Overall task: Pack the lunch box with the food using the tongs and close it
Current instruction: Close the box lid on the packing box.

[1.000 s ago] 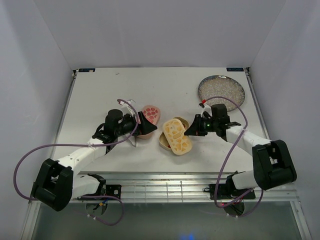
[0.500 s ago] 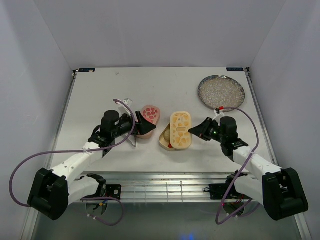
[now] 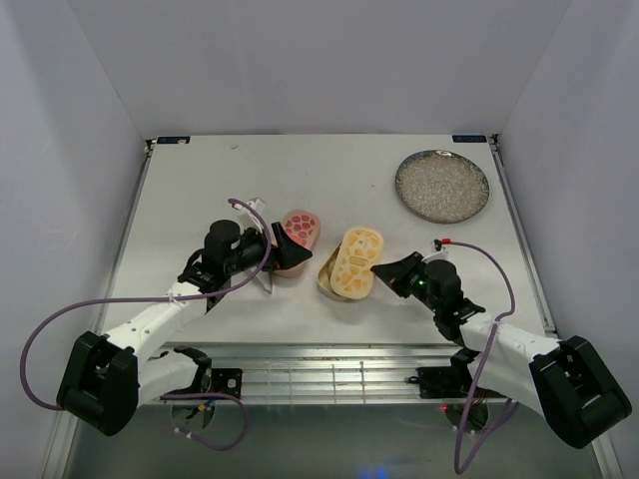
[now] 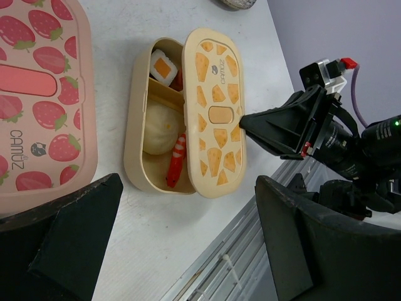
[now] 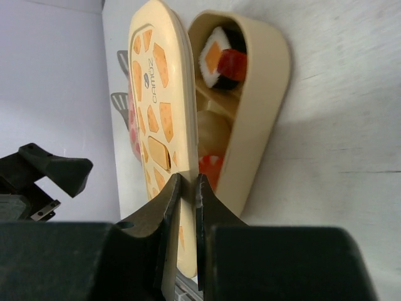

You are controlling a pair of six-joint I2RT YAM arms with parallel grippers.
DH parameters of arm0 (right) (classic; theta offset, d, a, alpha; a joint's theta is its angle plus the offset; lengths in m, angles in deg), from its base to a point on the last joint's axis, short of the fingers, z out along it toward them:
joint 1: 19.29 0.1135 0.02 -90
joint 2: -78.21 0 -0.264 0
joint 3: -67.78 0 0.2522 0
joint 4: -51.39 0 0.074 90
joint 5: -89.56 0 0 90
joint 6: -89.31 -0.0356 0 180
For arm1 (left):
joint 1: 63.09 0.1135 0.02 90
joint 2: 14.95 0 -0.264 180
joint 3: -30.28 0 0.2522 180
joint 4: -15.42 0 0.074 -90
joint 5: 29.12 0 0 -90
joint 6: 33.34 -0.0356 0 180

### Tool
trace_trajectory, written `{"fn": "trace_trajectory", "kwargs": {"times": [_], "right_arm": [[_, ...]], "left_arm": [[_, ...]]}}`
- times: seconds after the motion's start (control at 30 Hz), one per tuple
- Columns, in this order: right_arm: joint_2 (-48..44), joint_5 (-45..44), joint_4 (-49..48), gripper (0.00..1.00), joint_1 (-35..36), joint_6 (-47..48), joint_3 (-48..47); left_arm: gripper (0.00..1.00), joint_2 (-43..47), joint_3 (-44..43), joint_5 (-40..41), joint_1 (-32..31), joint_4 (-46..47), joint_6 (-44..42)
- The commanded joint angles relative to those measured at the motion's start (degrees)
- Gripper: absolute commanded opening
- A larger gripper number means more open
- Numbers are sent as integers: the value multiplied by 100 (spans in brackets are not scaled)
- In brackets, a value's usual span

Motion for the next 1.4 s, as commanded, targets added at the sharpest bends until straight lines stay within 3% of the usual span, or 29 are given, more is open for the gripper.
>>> {"fn": "trace_trajectory", "kwargs": {"times": [0.0, 0.37, 0.5, 0.97, 1.07, 1.23, 1.37], "right_arm": [[42, -1390, -804, 8, 518, -715, -57], [429, -2860, -980, 11, 1573, -1534, 93], [438, -3509, -735, 23, 1943, -1832, 66], [711, -4038, 180, 31, 2514, -2264, -329], [536, -4082, 750, 31, 2541, -2255, -443], [210, -3977, 1550, 34, 2550, -1887, -645], [8, -3670, 1560, 31, 2497, -536, -847]], "left_arm": [[98, 60, -104, 21, -17, 47, -18], [98, 482, 72, 188, -17, -93, -229], [98, 508, 37, 144, -17, -128, -229], [98, 666, 98, 205, -17, -225, -264], [98, 666, 81, 223, -17, -234, -282], [98, 491, -7, 214, -17, -225, -273], [98, 315, -147, 275, -17, -383, -396]]}}
